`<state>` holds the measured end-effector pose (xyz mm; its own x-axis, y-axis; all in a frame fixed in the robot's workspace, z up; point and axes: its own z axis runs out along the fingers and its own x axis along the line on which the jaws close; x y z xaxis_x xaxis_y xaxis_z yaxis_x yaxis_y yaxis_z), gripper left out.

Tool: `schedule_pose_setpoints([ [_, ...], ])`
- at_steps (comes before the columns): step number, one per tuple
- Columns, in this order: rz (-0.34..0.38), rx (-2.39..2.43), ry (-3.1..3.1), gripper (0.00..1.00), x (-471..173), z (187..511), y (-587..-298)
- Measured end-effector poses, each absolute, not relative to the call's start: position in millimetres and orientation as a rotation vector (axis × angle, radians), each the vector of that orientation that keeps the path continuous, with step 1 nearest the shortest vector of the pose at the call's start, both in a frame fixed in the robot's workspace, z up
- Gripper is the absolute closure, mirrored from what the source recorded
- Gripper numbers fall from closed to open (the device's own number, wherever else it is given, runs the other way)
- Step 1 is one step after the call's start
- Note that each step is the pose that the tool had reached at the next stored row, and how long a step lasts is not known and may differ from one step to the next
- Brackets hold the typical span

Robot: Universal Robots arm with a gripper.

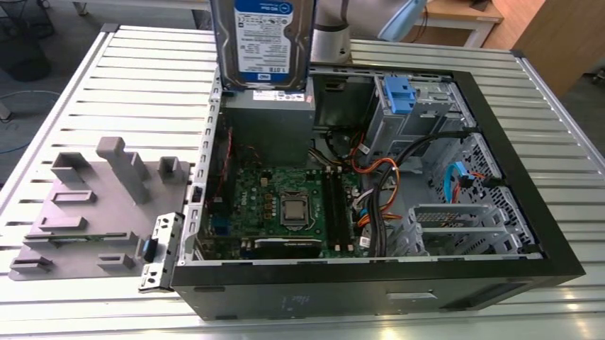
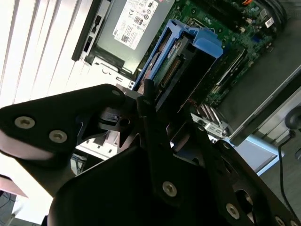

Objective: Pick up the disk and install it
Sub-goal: 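Pick up the disk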

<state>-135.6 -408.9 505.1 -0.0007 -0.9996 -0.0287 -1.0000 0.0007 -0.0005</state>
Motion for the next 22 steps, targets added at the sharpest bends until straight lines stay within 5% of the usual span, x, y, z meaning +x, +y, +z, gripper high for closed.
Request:
schedule_pose_setpoints([
  [22,0.031,-2.206,2.208,0.65,-51,505,-409],
])
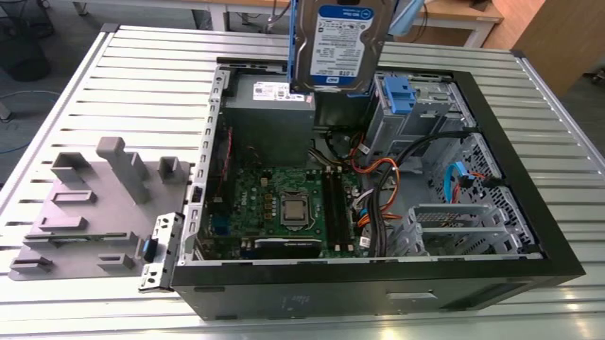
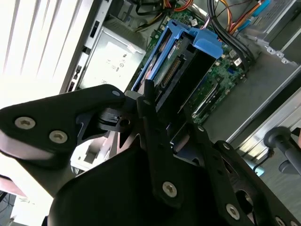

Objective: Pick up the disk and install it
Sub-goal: 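Pick up the disk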

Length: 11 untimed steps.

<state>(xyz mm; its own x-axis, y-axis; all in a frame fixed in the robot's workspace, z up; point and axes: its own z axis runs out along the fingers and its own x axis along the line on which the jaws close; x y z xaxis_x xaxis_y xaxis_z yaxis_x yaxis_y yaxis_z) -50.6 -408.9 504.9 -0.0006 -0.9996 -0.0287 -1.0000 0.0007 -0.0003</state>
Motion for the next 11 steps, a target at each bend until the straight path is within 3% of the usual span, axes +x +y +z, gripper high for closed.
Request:
schedule_pose_setpoints([
  [11,0.031,-2.206,2.208,0.65,-38.9,504.9,-408.9],
])
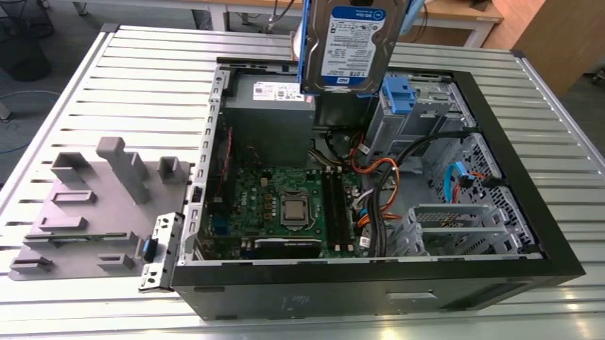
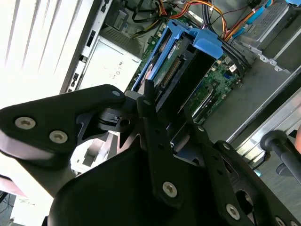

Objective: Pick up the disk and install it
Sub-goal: 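Pick up the disk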

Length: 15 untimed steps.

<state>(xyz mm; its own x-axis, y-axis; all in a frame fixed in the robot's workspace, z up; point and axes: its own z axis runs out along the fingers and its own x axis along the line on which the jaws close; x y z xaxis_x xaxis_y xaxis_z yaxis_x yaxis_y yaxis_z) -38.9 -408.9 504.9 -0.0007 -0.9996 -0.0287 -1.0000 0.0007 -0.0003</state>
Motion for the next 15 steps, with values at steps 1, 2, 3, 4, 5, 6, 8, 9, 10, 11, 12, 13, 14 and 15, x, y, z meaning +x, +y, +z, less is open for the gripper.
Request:
schedule_pose_setpoints([
  [1,0.031,-2.206,2.208,0.65,-39,505,-409],
  [2,0.031,-2.206,2.208,0.65,-39,505,-409],
  [3,0.031,-2.206,2.208,0.65,-39,505,-409],
  [4,0.031,-2.206,2.207,0.65,-39,505,-409],
  [5,0.031,-2.206,2.207,0.65,-39,505,-410],
  [6,0.031,-2.206,2.207,0.65,-39,505,-411],
  [8,0.031,-2.206,2.207,0.65,-39,505,-413],
  [9,0.031,-2.206,2.208,0.65,-39,505,-414],
  [10,0.031,-2.206,2.208,0.65,-39,505,-415],
  [11,0.031,-2.206,2.208,0.65,-39,505,-417],
  [12,0.031,-2.206,2.208,0.65,-39,505,-419],
  [13,0.031,-2.206,2.208,0.65,-39,505,-420],
  [14,0.031,-2.206,2.208,0.65,-39,505,-422],
  [15,0.031,-2.206,2.208,0.65,-39,505,-424],
])
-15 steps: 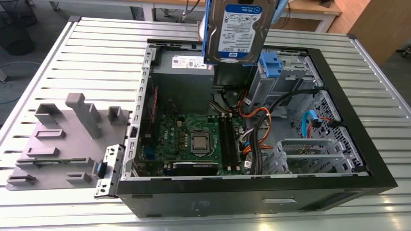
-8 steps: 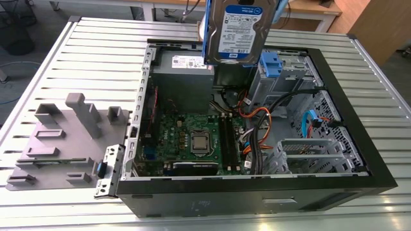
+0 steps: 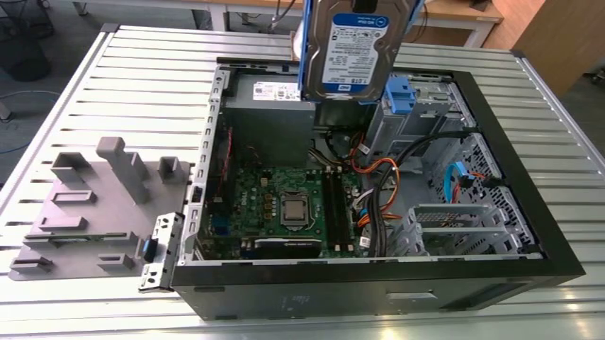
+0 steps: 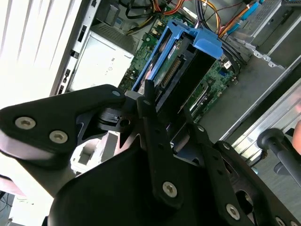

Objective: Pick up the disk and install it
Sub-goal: 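Pick up the disk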

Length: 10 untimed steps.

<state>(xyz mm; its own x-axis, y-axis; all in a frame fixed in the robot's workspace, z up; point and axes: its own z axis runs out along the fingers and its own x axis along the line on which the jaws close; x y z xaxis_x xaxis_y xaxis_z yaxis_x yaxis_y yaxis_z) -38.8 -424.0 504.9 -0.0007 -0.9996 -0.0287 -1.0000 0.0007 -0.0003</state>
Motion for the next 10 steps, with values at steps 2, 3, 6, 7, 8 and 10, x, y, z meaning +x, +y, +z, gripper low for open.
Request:
schedule_pose_setpoints([
  [2,0.031,-2.206,2.208,0.65,-39,505,-428],
  [3,0.031,-2.206,2.208,0.65,-39,505,-430],
  [6,0.031,-2.206,2.208,0.65,-39,505,-436],
  [7,0.031,-2.206,2.207,0.65,-39,505,-439],
  [8,0.031,-2.206,2.208,0.65,-39,505,-441],
  [10,0.031,-2.206,2.208,0.65,-39,505,-446],
])
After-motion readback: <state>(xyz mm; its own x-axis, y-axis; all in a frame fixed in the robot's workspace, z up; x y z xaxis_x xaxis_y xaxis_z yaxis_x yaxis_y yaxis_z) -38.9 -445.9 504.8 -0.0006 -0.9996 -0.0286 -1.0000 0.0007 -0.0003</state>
